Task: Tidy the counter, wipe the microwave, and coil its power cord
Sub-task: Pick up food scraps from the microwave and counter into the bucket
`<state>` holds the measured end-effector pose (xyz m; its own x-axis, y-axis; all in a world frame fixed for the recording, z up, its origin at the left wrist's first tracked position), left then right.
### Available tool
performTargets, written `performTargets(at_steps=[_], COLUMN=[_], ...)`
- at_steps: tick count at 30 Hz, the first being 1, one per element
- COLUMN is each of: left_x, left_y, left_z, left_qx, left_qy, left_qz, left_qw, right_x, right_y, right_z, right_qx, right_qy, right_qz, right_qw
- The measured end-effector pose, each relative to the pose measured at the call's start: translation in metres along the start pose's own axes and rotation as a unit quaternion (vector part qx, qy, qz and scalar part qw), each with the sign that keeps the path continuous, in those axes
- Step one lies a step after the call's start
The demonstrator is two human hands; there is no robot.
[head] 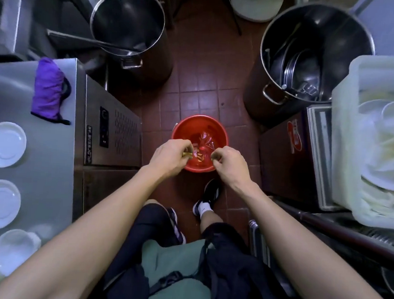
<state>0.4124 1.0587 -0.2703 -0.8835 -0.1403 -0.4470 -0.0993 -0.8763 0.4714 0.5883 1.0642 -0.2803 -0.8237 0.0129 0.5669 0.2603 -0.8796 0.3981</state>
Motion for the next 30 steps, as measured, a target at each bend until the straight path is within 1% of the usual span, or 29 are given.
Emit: performTargets(at_steps=[6, 11, 13, 16, 19, 21, 26, 30], left_x=[0.014, 0.052, 0.069, 0.086, 0.1, 0.113, 0.152, 0.177], left_y=[-0.039, -0.088, -0.108, -0.129, -0.144, -0.154, -0.191, -0.228], left_z=[-0.015, -0.021, -0.029, -0.054, -0.084, -0.101, -0.138, -0.167], left_qx=[0.057, 0.07, 0.078, 0.113, 0.153, 0.165, 0.176, 0.171], left_qy=[0.03, 0.079, 0.081, 0.067, 0.047, 0.045, 0.049, 0.052], left_qz=[0.008, 0.047, 0.054, 0.051, 0.039, 0.04, 0.056, 0.05], left_qw=[0.998, 0.993, 0.992, 0.99, 0.986, 0.984, 0.982, 0.983], right_x=[-0.022, -0.055, -0.066, -0.078, -0.087, -0.093, -0.118, -0.145], right_y=[-0.019, -0.038, -0.047, -0.061, -0.073, -0.084, -0.117, -0.146], right_z=[-0.022, -0.045, -0.062, -0.097, -0.134, -0.156, -0.207, -0.243], right_qx=[0.011, -0.003, -0.004, 0.025, 0.045, 0.053, 0.066, 0.068], right_qy=[-0.025, -0.045, -0.053, -0.054, -0.064, -0.073, -0.093, -0.088], right_qz=[-0.052, -0.137, -0.157, -0.183, -0.199, -0.206, -0.217, -0.212], right_qw=[0.998, 0.99, 0.986, 0.981, 0.977, 0.974, 0.969, 0.971])
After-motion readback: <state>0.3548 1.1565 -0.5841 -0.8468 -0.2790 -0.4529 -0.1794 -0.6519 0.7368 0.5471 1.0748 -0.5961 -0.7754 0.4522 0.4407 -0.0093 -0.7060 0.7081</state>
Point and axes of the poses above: each hand's wrist, its own y-axis away from the middle knuckle, its own z-axis out of the back of the hand, x = y × z, the point moved 9 cm from there along -y, towards the middle knuckle, and after that the axes turned 2 degrees about x, right-handed, at the moved point
